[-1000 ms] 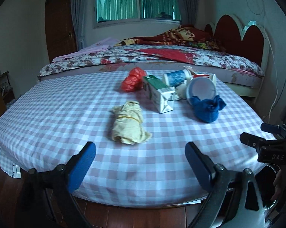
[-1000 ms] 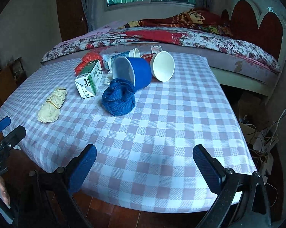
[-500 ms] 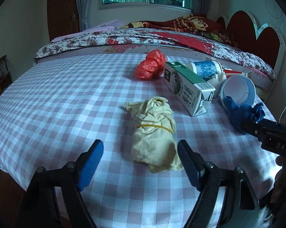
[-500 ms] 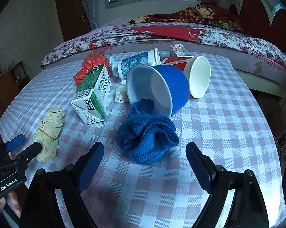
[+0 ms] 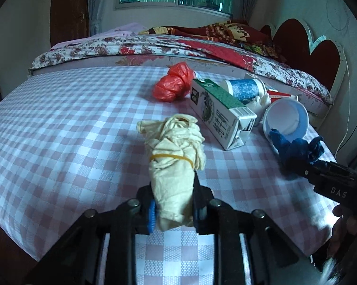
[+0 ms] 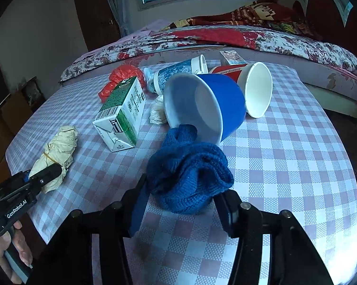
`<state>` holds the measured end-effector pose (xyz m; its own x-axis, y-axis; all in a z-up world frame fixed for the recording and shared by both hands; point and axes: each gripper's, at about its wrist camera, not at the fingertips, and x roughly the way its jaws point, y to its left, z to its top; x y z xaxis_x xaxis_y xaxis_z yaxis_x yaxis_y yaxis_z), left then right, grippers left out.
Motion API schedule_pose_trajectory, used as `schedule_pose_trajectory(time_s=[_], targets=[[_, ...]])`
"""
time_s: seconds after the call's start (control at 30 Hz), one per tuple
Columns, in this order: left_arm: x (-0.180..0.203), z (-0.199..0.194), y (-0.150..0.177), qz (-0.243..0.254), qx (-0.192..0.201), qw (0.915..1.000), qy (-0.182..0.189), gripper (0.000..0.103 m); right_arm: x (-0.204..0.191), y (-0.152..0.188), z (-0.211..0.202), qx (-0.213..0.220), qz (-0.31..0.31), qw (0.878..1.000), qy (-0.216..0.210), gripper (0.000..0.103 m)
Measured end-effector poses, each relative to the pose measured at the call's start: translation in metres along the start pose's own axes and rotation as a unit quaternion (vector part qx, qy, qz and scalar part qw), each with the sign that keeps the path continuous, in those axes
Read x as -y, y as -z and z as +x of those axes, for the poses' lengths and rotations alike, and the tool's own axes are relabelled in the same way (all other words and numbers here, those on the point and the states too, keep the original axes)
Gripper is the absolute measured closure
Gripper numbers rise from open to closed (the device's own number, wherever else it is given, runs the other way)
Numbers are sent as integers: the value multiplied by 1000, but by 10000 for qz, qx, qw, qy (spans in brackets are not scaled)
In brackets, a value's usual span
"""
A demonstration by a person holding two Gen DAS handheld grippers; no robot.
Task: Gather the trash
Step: 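Grasp the blue knit sock with the right tool while the left tool grasps the beige cloth bundle, then carry the sock and cloth bundle over the bin and open both tools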
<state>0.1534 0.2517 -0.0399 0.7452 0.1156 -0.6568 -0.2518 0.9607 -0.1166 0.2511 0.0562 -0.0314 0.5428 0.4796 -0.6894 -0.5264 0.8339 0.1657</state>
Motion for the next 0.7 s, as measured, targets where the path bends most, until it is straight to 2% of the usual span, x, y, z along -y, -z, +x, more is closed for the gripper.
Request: schedule_pose_trajectory(time_s=[0.23,0.7], targets=[[23,-28,6,145,199,9996,106,79,4,10,-32,192,-100,9998,-21,49],[89,-65,13,557,438,9961,528,79,46,34,-110,528,-33,9975,461,49]])
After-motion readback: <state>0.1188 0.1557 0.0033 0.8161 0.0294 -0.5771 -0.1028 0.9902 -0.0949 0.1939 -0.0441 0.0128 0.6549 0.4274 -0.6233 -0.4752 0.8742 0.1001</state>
